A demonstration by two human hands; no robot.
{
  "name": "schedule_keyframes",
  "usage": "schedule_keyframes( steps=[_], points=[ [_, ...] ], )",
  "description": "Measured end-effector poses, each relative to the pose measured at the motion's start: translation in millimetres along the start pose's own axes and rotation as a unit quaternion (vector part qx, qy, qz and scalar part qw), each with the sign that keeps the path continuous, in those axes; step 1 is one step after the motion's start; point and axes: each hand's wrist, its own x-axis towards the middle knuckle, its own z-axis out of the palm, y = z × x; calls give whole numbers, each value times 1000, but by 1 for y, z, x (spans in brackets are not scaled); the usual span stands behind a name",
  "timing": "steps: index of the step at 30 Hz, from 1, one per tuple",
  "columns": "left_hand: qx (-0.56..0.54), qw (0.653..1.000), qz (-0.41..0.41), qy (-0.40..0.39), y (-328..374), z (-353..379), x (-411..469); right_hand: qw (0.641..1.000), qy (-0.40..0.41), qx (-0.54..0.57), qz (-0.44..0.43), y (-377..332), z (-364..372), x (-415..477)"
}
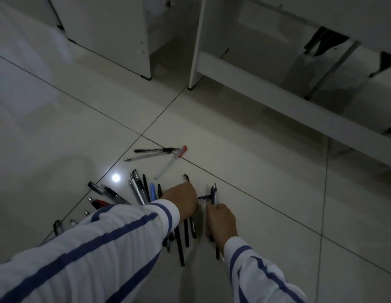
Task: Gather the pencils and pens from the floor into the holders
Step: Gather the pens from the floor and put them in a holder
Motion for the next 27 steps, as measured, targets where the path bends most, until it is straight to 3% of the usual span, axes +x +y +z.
schedule_keyframes(
  steps=[5,14,16,21,27],
  points=[
    [-48,999,0,21,10,1,-6,1000,4,4,12,4,-1,1],
    [-166,986,4,8,1,-6,-14,985,-53,138,93,-6,-10,-8],
    [-224,974,19,0,3,-9,-19,982,-72,157,76,-10,-13,-9],
    [-442,897,18,-16,18,-6,-31,989,-96,108,1,-25,-6,-13],
    [-639,764,-86,-29,35,-9,-52,997,-57,50,-35,-37,-4,-25]
  ],
)
